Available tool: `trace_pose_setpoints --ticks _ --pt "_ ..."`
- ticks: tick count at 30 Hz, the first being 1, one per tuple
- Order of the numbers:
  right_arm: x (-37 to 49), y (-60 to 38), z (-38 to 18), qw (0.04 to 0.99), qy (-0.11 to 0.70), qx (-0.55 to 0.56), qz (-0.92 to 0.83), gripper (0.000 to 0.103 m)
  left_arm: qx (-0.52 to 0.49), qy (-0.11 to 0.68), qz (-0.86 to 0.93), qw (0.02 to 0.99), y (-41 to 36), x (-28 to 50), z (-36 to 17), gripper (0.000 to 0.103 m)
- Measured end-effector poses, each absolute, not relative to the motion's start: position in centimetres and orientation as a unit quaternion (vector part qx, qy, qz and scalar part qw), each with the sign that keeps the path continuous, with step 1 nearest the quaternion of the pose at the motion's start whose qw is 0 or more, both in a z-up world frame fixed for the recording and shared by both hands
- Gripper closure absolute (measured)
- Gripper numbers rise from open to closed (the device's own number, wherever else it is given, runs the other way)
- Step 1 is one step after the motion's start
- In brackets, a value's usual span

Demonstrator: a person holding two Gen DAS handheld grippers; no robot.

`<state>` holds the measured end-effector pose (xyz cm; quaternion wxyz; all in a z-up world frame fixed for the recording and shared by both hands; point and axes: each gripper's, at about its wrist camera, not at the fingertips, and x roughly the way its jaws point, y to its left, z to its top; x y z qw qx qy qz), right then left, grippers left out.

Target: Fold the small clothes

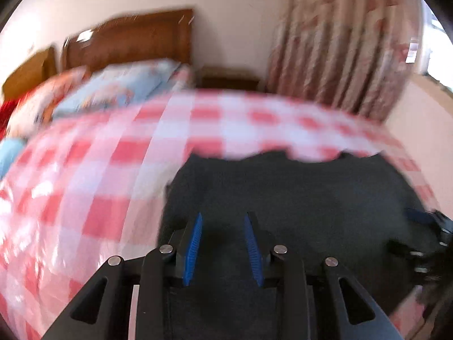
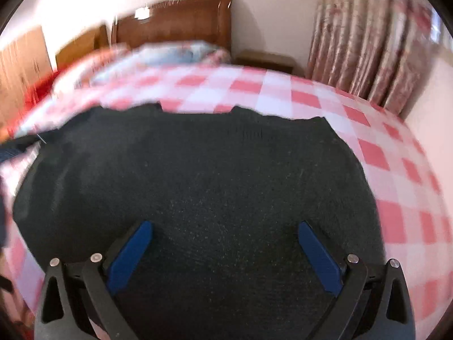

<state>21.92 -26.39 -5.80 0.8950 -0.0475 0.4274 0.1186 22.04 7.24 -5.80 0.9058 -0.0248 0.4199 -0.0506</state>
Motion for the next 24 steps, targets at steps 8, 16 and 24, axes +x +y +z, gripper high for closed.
trace_pose_setpoints --ticks 8,16,24 --pt "16.0 -30.4 -3.9 0.901 0.422 -0.045 0.096 0.0 -0.027 0.396 -0.085 0.914 8.3 20.7 -7.0 0.072" --pt "9.2 -40.5 -3.8 0.884 0.42 0.198 0.059 0.0 -0.023 0.39 -0.09 0.916 8.3 20.3 -7.1 0.072" --pt "10.1 -38.4 -6.8 0.867 0.439 0.215 0.096 0.0 -0.024 0.388 -0.094 0.916 8.4 20.2 -7.1 0.071"
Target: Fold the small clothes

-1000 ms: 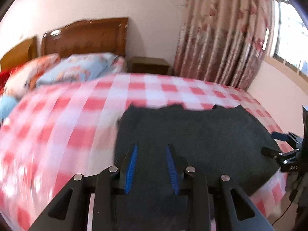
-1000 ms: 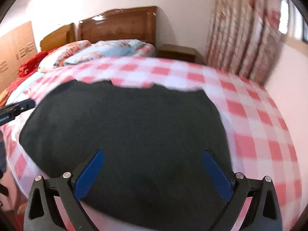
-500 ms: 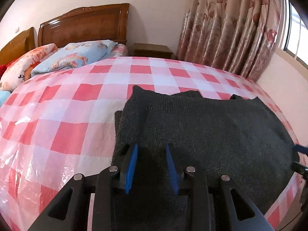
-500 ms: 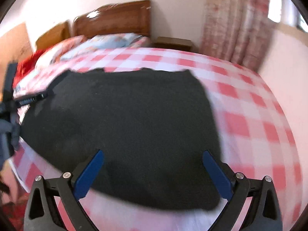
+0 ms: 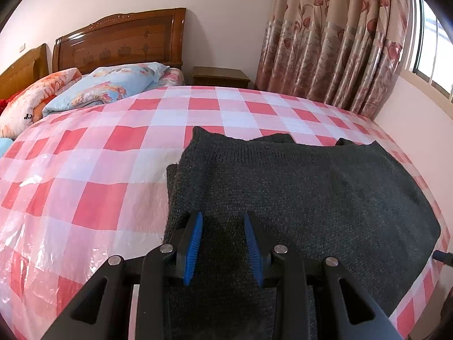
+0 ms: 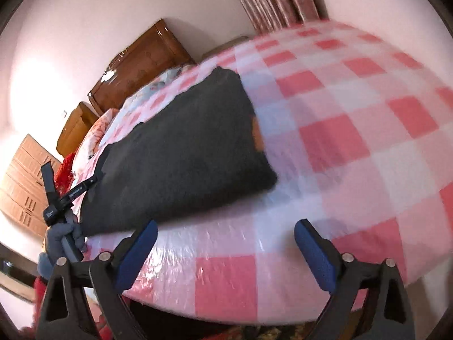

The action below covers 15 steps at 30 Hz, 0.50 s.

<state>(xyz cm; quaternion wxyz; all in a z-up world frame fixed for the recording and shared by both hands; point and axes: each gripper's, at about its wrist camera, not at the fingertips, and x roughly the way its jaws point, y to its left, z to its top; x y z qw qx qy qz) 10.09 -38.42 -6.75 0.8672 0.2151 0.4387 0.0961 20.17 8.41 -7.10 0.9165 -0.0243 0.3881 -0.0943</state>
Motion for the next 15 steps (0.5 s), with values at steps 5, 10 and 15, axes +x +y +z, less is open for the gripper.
trace_pose_setpoints --ticks 5,10,15 --pt "11.7 -37.0 -7.3 0.869 0.407 0.256 0.114 0.0 -0.018 0.387 -0.091 0.917 8.2 20.1 -7.1 0.071" --pt "15.5 -38.4 -7.8 0.864 0.358 0.342 0.093 0.0 -0.018 0.387 -0.092 0.918 8.2 20.2 -7.1 0.071" --pt "18.3 -38.5 -9.5 0.837 0.372 0.39 0.099 0.103 -0.016 0.386 -0.091 0.918 8.1 20.2 -7.1 0.071"
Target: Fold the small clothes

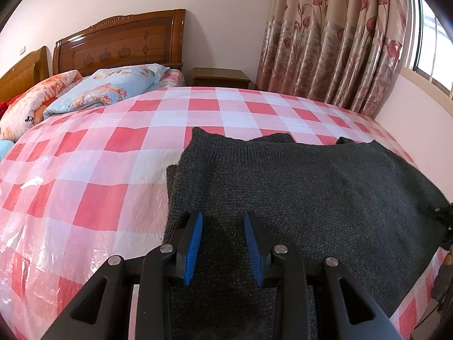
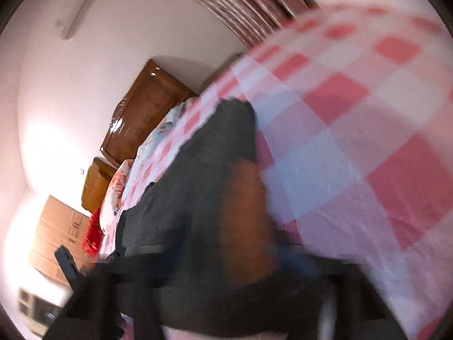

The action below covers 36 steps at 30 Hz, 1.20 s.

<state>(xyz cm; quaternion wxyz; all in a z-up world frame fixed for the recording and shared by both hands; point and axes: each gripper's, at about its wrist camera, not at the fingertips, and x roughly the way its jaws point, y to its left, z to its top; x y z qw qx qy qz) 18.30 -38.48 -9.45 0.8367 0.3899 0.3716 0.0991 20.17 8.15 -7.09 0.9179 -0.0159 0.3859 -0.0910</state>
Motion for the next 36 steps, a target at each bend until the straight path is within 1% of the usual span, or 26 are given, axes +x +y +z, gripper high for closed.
trace_pose_setpoints --ticks 2,4,5,7,9,12,15,16,18,20,21,23,25,26,28,31,34,36 --pt "17.8 -38.8 -9.1 0.841 0.353 0.396 0.108 0.103 -0.016 0.386 -0.092 0.918 8.1 20.1 -7.0 0.072" --pt "16.6 -38.1 -8.2 0.86 0.342 0.364 0.106 0.103 -0.009 0.384 -0.081 0.92 7.5 19.6 -6.6 0.072" --pt "15.7 -37.7 -7.6 0.873 0.335 0.34 0.104 0.103 -0.011 0.382 -0.073 0.921 7.1 19.0 -6.2 0.074" --pt "13.9 -37.0 -6.9 0.892 0.326 0.297 0.098 0.103 -0.033 0.368 -0.107 0.923 5.6 17.3 -4.9 0.074" --pt "12.8 -37.3 -7.0 0.893 0.327 0.292 0.099 0.103 -0.033 0.355 -0.143 0.923 3.0 15.5 -3.8 0.074" --pt "12.3 -38.4 -7.3 0.889 0.329 0.303 0.094 0.103 0.028 0.353 -0.191 0.915 -2.5 13.2 -3.8 0.073" --pt "11.6 -39.4 -7.0 0.891 0.32 0.31 0.086 0.103 0.082 0.385 -0.193 0.899 -6.3 12.5 -6.7 0.071" --pt "11.5 -39.8 -6.6 0.893 0.313 0.312 0.083 0.103 0.106 0.348 -0.183 0.913 -7.2 11.4 -6.9 0.071" --pt "11.2 -39.9 -6.0 0.896 0.305 0.312 0.08 0.103 0.129 0.347 -0.193 0.908 -8.4 10.8 -6.7 0.072" --pt "11.0 -39.9 -5.1 0.905 0.296 0.299 0.067 0.103 0.103 0.363 -0.218 0.9 -7.9 10.9 -6.2 0.072" --pt "10.9 -40.0 -4.6 0.907 0.29 0.299 0.061 0.103 0.07 0.374 -0.229 0.896 -7.1 11.0 -5.8 0.072" --pt "10.5 -39.6 -2.9 0.919 0.275 0.28 0.044 0.103 0.026 0.366 -0.231 0.901 -5.3 10.8 -4.7 0.072" --pt "10.8 -37.7 -0.5 0.939 0.258 0.225 0.038 0.103 -0.021 0.342 -0.216 0.914 -2.2 10.7 -3.6 0.072" --pt "11.0 -36.2 0.7 0.948 0.252 0.192 0.04 0.103 -0.061 0.332 -0.208 0.918 0.1 11.0 -3.0 0.072" --pt "11.6 -31.6 3.2 0.967 0.228 0.106 0.051 0.103 -0.14 0.313 -0.195 0.919 4.7 11.4 -2.1 0.072" --pt "12.2 -24.1 4.8 0.977 0.199 -0.021 0.076 0.103 -0.208 0.293 -0.173 0.917 9.9 11.9 -1.6 0.072" --pt "12.5 -15.3 3.5 0.962 0.186 -0.16 0.116 0.103 -0.23 0.285 -0.146 0.919 13.1 11.7 -1.7 0.073" --pt "12.6 -10.3 0.9 0.939 0.195 -0.248 0.137 0.103 -0.239 0.285 -0.136 0.918 14.5 11.6 -2.1 0.073"
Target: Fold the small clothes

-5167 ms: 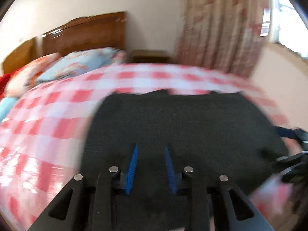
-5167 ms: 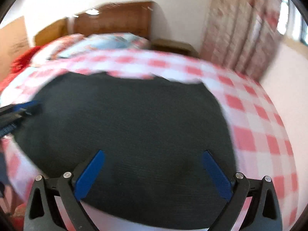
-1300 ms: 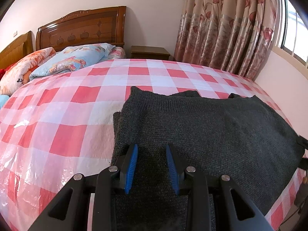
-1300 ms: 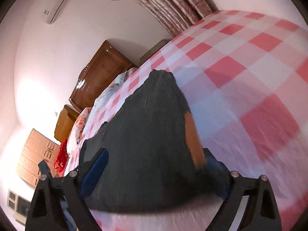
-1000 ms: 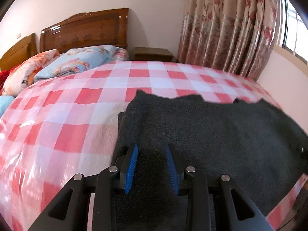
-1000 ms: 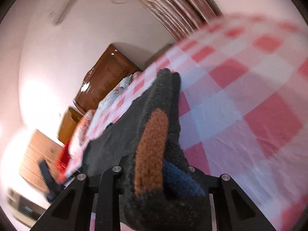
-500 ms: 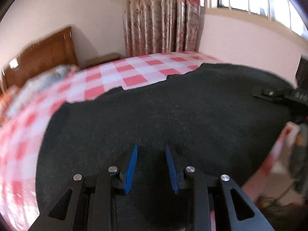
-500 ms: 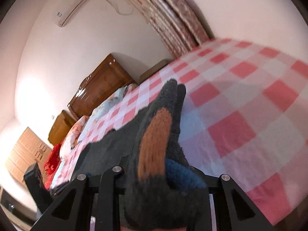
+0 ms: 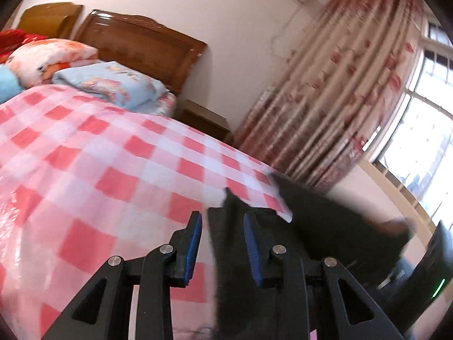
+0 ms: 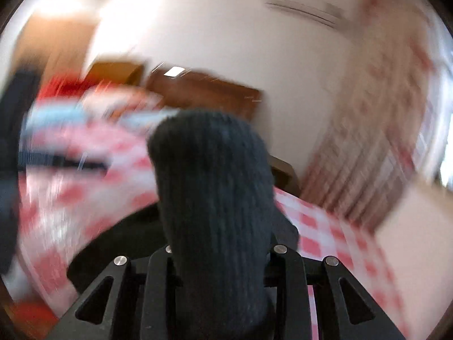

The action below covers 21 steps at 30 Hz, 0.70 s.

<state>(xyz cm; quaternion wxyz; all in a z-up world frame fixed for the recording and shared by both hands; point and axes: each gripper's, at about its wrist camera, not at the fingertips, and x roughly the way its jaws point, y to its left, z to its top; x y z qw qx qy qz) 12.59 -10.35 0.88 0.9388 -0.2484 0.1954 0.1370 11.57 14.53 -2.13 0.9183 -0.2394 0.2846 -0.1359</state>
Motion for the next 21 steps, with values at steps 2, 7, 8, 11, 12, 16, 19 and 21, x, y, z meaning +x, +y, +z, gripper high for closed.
trace_pose_setpoints --ticks 2,7,8,11,12,16,19,21 --pt "12.9 -6.1 -3.7 0.897 0.232 -0.339 0.161 0.103 -0.246 0.293 -0.136 0.914 15.3 11.5 -2.9 0.073" --pt "11.6 -5.0 -7.2 0.88 0.201 -0.405 0.146 0.103 -0.247 0.318 -0.172 0.899 15.6 10.7 -4.6 0.073" --pt "11.7 -5.1 -7.0 0.88 0.2 -0.405 0.146 0.103 -0.249 0.321 -0.184 0.895 15.5 10.5 -4.8 0.073" --pt "11.3 -5.6 -6.8 0.889 0.194 -0.387 0.151 0.103 -0.234 0.35 -0.203 0.884 14.2 10.7 -5.4 0.073" --pt "11.2 -5.7 -6.7 0.894 0.195 -0.372 0.154 0.103 -0.229 0.362 -0.196 0.882 13.9 10.9 -5.8 0.073" --pt "11.2 -7.1 -5.4 0.915 0.191 -0.314 0.166 0.103 -0.273 0.403 -0.158 0.859 14.7 11.7 -8.5 0.074" --pt "11.0 -7.4 -4.9 0.921 0.189 -0.295 0.172 0.103 -0.245 0.415 -0.152 0.863 14.2 11.7 -8.9 0.075" --pt "11.1 -7.6 -4.6 0.923 0.189 -0.286 0.173 0.103 -0.223 0.419 -0.167 0.864 13.2 11.6 -8.8 0.075"
